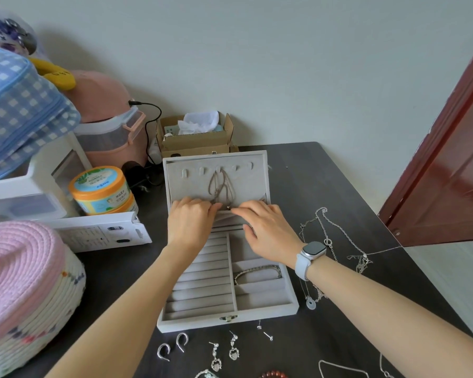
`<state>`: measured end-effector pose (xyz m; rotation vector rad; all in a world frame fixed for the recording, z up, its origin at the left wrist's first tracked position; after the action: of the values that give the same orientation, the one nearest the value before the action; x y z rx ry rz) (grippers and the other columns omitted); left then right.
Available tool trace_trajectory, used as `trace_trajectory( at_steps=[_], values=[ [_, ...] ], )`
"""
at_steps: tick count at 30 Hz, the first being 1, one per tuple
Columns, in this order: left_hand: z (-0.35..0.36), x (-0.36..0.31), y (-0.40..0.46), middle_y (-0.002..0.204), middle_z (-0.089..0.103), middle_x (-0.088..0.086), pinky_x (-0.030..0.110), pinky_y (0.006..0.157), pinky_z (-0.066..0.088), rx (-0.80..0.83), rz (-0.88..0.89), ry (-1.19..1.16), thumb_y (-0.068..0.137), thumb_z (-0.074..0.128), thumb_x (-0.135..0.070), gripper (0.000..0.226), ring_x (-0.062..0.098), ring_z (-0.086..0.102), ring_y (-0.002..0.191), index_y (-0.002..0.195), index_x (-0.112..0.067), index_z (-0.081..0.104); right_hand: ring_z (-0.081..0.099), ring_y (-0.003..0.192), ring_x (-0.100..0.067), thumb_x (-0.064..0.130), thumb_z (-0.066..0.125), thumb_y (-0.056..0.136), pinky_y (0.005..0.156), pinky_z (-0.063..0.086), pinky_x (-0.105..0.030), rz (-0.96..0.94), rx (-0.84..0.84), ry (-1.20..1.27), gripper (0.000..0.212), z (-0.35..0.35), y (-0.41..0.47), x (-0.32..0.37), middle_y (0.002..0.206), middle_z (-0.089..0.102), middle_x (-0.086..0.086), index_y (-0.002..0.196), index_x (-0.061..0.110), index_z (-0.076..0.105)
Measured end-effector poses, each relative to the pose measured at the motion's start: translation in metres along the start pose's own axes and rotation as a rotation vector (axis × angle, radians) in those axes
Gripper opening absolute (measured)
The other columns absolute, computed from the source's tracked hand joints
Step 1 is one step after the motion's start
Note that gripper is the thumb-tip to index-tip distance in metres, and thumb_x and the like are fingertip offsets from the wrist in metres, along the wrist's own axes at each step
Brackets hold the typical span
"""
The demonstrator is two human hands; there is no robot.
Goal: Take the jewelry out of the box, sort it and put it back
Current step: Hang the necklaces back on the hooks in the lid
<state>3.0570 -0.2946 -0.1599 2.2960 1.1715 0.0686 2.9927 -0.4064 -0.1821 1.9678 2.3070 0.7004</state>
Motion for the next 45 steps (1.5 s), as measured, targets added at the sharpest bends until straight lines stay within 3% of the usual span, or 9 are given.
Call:
trace_trajectory(
  at_steps=[4, 13, 17, 20, 23, 28, 37, 41, 45],
  values=[
    [0.003, -0.002, -0.008, 0.058, 0.056, 0.011, 0.038, 0.055, 0.044, 0.043, 0.03, 0.133, 0.081, 0.054, -0.025, 0.038, 0.033, 0.054, 0.057, 0.05, -0.005, 0.064, 0.049, 0.114, -0.021, 0.016, 0.038, 0.084, 0.093, 0.033, -0.036, -0.004, 0.013, 0.012, 0.044, 0.002, -0.003, 0.0, 0.121, 0.053, -0.004, 0.126, 0.014, 0.051],
    [-0.015, -0.039, -0.03, 0.1, 0.062, 0.017, 0.044, 0.072, 0.048, -0.122, -0.03, 0.024, 0.074, 0.058, -0.015, 0.025, 0.038, 0.058, 0.085, 0.096, -0.008, 0.067, 0.048, 0.12, -0.022, 0.01, 0.041, 0.084, 0.096, 0.034, -0.034, 0.078, -0.128, 0.114, 0.038, -0.031, -0.027, -0.023, 0.123, 0.058, -0.006, 0.119, 0.01, 0.056],
    [0.017, -0.106, -0.063, 0.108, 0.063, 0.008, 0.046, 0.082, 0.049, 0.132, 0.103, -0.136, 0.08, 0.043, -0.04, 0.042, 0.032, 0.06, 0.1, 0.106, -0.015, 0.065, 0.057, 0.101, -0.026, -0.001, 0.048, 0.085, 0.087, 0.041, -0.04, 0.241, -0.223, 0.13, 0.027, -0.061, -0.07, -0.07, 0.103, 0.066, -0.006, 0.105, 0.008, 0.064],
    [0.048, -0.137, -0.091, 0.146, 0.034, 0.004, 0.049, 0.112, 0.016, 0.475, 0.078, -0.168, 0.07, -0.001, -0.06, 0.086, 0.024, 0.022, 0.139, 0.137, -0.023, 0.038, 0.057, 0.099, -0.03, -0.004, 0.048, 0.086, 0.084, 0.041, -0.04, 0.427, -0.249, 0.073, 0.026, -0.081, -0.109, -0.117, 0.1, 0.067, -0.007, 0.099, 0.008, 0.066],
    [0.061, -0.144, -0.106, 0.155, 0.01, -0.002, 0.048, 0.114, -0.004, 0.596, 0.074, -0.064, 0.063, -0.017, -0.061, 0.097, 0.019, 0.0, 0.143, 0.145, -0.025, 0.019, 0.05, 0.109, -0.029, 0.001, 0.046, 0.088, 0.088, 0.036, -0.039, 0.644, -0.213, 0.046, 0.027, -0.091, -0.146, -0.158, 0.11, 0.063, -0.007, 0.104, 0.011, 0.065],
    [0.058, -0.144, -0.107, 0.156, 0.005, -0.005, 0.046, 0.113, -0.006, 0.591, 0.069, 0.003, 0.095, 0.017, -0.054, 0.057, 0.018, -0.001, 0.143, 0.144, -0.024, 0.021, 0.04, 0.12, -0.027, 0.014, 0.054, 0.088, 0.096, 0.033, -0.044, 0.805, -0.032, 0.036, 0.019, -0.076, -0.174, -0.188, 0.122, 0.053, -0.004, 0.105, 0.016, 0.062],
    [0.058, -0.144, -0.107, 0.155, 0.01, -0.007, 0.045, 0.114, -0.004, 0.551, 0.05, -0.02, 0.095, 0.02, -0.052, 0.055, 0.016, 0.004, 0.143, 0.142, -0.024, 0.027, 0.039, 0.11, -0.03, -0.001, 0.041, 0.082, 0.085, 0.031, -0.038, 0.836, 0.137, -0.175, 0.021, -0.067, -0.162, -0.191, 0.113, 0.048, -0.008, 0.081, 0.012, 0.058],
    [0.058, -0.144, -0.106, 0.155, 0.012, -0.007, 0.045, 0.115, -0.004, 0.531, 0.046, -0.036, 0.095, 0.021, -0.052, 0.054, 0.016, 0.005, 0.143, 0.141, -0.024, 0.029, 0.05, 0.093, -0.031, -0.006, 0.036, 0.084, 0.078, 0.036, -0.034, 0.944, -0.196, 0.192, 0.016, -0.091, -0.17, -0.209, 0.094, 0.055, -0.015, 0.081, -0.005, 0.051],
    [0.058, -0.144, -0.105, 0.154, 0.016, -0.008, 0.045, 0.115, -0.002, 0.504, 0.044, -0.046, 0.084, 0.002, -0.064, 0.074, 0.016, 0.008, 0.142, 0.139, -0.025, 0.032, 0.052, 0.083, -0.023, 0.005, 0.033, 0.09, 0.075, 0.04, -0.03, 1.015, -0.515, 0.448, 0.015, -0.12, -0.175, -0.225, 0.079, 0.054, -0.003, 0.086, 0.006, 0.048]
  ],
)
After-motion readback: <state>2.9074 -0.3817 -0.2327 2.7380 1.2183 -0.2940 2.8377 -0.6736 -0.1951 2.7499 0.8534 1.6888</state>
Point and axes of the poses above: each hand's wrist, its own y-axis towards the middle knuckle, its own z-axis out of the palm, x = y × z, the point moved 8 cm from there along y, towards the middle knuckle
